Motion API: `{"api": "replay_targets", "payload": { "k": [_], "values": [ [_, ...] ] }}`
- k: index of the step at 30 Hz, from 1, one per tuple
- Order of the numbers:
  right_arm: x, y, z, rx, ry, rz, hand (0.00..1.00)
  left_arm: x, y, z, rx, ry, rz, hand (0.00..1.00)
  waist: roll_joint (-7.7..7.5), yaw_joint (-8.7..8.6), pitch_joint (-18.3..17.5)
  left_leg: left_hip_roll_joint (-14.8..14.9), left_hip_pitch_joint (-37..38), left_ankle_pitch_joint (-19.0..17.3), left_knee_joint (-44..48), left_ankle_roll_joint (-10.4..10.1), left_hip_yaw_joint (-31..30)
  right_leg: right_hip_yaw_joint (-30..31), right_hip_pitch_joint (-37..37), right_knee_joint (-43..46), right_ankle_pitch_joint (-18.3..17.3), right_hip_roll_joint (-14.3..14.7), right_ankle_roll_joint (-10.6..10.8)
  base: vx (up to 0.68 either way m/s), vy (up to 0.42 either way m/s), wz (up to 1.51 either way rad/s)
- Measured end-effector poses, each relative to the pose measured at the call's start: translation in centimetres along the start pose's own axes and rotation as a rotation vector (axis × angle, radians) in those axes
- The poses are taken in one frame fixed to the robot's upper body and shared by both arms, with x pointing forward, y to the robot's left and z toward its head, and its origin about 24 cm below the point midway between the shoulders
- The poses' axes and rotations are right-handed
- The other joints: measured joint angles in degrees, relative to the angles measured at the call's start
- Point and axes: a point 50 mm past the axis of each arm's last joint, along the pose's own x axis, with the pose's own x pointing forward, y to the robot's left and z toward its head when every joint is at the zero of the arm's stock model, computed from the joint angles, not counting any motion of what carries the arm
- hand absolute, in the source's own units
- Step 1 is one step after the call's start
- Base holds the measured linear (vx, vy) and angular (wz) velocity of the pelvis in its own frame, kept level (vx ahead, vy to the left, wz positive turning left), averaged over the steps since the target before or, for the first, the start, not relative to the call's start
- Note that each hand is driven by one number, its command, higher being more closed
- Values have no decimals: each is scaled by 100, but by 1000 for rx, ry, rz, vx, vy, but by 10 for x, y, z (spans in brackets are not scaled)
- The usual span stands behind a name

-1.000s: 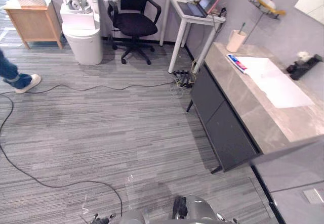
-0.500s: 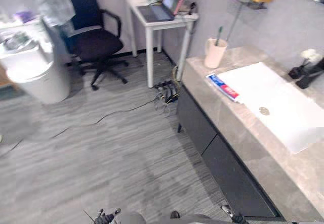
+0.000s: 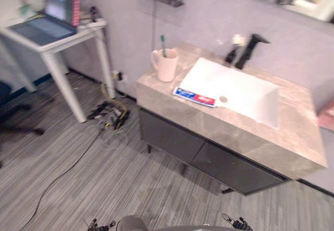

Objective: Organize washtable

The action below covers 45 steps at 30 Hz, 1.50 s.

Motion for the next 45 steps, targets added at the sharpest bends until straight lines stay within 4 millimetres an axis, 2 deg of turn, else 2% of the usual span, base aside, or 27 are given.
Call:
{"api": "replay_targets", "payload": {
  "k": [1, 2, 3, 4, 5, 9, 10, 11, 12, 13, 14, 15, 16, 17, 18, 19, 20, 21, 23, 26, 28, 29, 34, 35, 36, 40, 45],
  "values": [
    [0, 0, 1, 0, -4, 1, 0, 1, -4, 2, 26, -8, -21, 0, 24, -4, -19, -28, 100, 22, -168, 29, 114, -6, -116, 10, 205, 0, 4, 36, 226, -144],
    [0, -2, 2, 3, -13, -2, 0, 1, -14, 6, 95, -25, -72, 0, 140, -44, -88, -57, 203, 155, -455, 180, 328, -54, -433, 101, 625, 25, -27, 69, 223, -119],
    [-1, -3, 2, 18, -21, -6, 0, 2, -25, 12, 160, -48, -120, 0, 204, -120, -84, -158, 324, 331, -654, 381, 503, -177, -677, 232, 895, 22, -37, 69, 223, -101],
    [-1, -5, 1, 28, -20, -10, 0, 2, -31, 14, 187, -56, -146, 0, 203, -167, -85, -238, 406, 378, -749, 444, 573, -217, -729, 288, 976, -14, -41, 85, 230, -73],
    [-3, -11, -4, 66, -11, -27, 0, 0, -40, 14, 237, -63, -192, 0, 327, -175, -55, -353, 605, 399, -873, 477, 699, -224, -761, 320, 1130, -90, 14, 51, 157, -71],
    [-4, -17, 2, 98, -42, -19, 0, -7, -63, 8, 370, -87, -323, 0, 499, -174, -26, -547, 965, 370, -1129, 532, 832, -60, -908, 73, 1750, -140, 48, 18, 135, -73],
    [-4, -17, 3, 93, -48, -15, 0, -7, -64, 8, 382, -91, -331, 0, 522, -179, -7, -566, 966, 366, -1164, 540, 902, -67, -989, 55, 1812, -137, -19, -42, 90, -76],
    [-4, -16, 5, 85, -57, -9, 0, -7, -65, 10, 392, -100, -343, 0, 441, -170, -6, -586, 980, 339, -1164, 587, 1003, -204, -1064, 0, 1919, -148, -158, -69, 75, -81],
    [-4, -16, 6, 81, -59, -10, 0, -7, -66, 11, 396, -103, -348, 0, 456, -167, 42, -608, 1028, 297, -1156, 670, 1130, -475, -1077, -193, 2070, -186, -337, -98, 89, -109],
    [-3, -17, 6, 75, -59, -13, 0, -7, -68, 9, 394, -98, -353, 0, 547, -145, 59, -586, 1066, 291, -1246, 805, 1312, -854, -980, -628, 2307, -236, -371, -104, 68, -118],
    [-3, -18, 9, 67, -62, -15, 0, -8, -68, 7, 405, -93, -355, 0, 621, -142, 93, -498, 1130, 264, -1357, 854, 1515, -1240, -1049, -277, 1883, -137, -364, -98, 21, -96],
    [-2, -15, 11, 60, -63, -6, 0, -7, -65, 8, 408, -93, -348, 0, 573, -184, 102, -512, 1153, 268, -1363, 854, 1644, -1463, -1177, 496, 1262, -35, -340, -97, -73, -68],
    [-3, -20, 6, 46, -50, -18, 0, -6, -64, 9, 416, -91, -346, 0, 503, -179, 109, -609, 1301, 273, -1436, 860, 1723, -1977, -1138, 1448, 382, 83, -364, -58, -93, -57],
    [-3, -24, 6, 33, -46, -28, 0, -6, -64, 9, 415, -91, -345, 0, 458, -134, 112, -771, 1393, 278, -1472, 861, 1799, -2563, -779, 1169, -76, -14, -638, -38, -80, -65],
    [-3, -27, 6, 25, -44, -34, 0, -5, -63, 10, 419, -92, -342, 0, 388, -92, 121, -841, 1403, 278, -1515, 861, 1838, -2733, -639, 809, -157, -98, -651, -39, -32, -61],
    [-2, -27, 8, 7, -49, -33, 0, -5, -65, 10, 418, -86, -346, 0, 450, -100, 71, -979, 1383, 300, -1539, 858, 1781, -2810, -292, 7, -215, -130, -738, -8, -54, -37],
    [-1, -29, 7, -3, -36, -41, 0, -6, -71, 7, 400, -67, -357, 0, 590, -104, 130, -959, 1344, 398, -1515, 867, 1464, -2831, -126, -400, -26, -53, -845, 1, -74, -18],
    [-2, -31, 3, -2, -20, -46, 0, -7, -74, 6, 380, -66, -359, 0, 641, -66, 138, -936, 1316, 433, -1472, 846, 1248, -2798, -62, -538, 63, -14, -846, 34, -86, -17],
    [-1, -34, 3, -25, -8, -55, 0, -6, -72, 8, 351, -67, -342, 0, 617, 37, 139, -908, 1229, 430, -1321, 844, 989, -2696, -54, -550, 91, 30, -843, -11, -69, -17],
    [0, -29, 6, -48, -18, -42, 0, -5, -72, 12, 313, -73, -327, 0, 523, 166, 160, -942, 1075, 392, -1201, 840, -110, -2612, 18, -888, 341, 79, -844, -11, -12, -16],
    [1, -25, 11, -63, -33, -31, 0, -4, -71, 12, 309, -69, -321, 0, 513, 155, 132, -954, 1105, 391, -1383, 835, -177, -2568, 25, -1092, 489, 133, -819, -34, 32, -19],
    [1, -22, 10, -71, -32, -22, 0, -4, -70, 12, 298, -69, -315, 0, 451, 152, 132, -978, 1133, 391, -1512, 835, -168, -2514, 20, -1248, 605, 119, -791, -30, 90, -18],
    [-2, -21, -5, -117, 13, -20, 0, -1, -65, 12, 279, -51, -294, 0, 313, 134, 74, -1177, 1270, 422, -1761, 877, -106, -2424, 152, -1688, 882, -52, -725, -24, 99, -13],
    [-3, -23, -7, -123, 20, -25, 0, -1, -65, 11, 281, -47, -294, 0, 359, 132, 89, -1215, 1303, 422, -1795, 878, -107, -2418, 226, -1735, 892, -90, -708, -19, 68, -1],
    [-2, -26, -8, -163, 32, -25, 0, -2, -65, 9, 282, -39, -295, 0, 342, 139, 56, -1248, 1434, 423, -1830, 881, -215, -2399, 369, -1962, 1030, -99, -647, -19, 32, 0],
    [-2, -26, -8, -163, 32, -25, 0, -2, -65, 9, 282, -39, -295, 0, 343, 139, 57, -1249, 1428, 423, -1833, 881, -223, -2408, 369, -1966, 1030, -101, -647, 0, 0, 0],
    [-2, -27, -8, -158, 35, -30, 0, -1, -64, 9, 230, -31, -285, 0, 344, 151, 56, -1312, 1151, 437, -1849, 901, -469, -2668, 330, -2249, 1155, -179, -642, 11, -3, 23]
  ]
}}
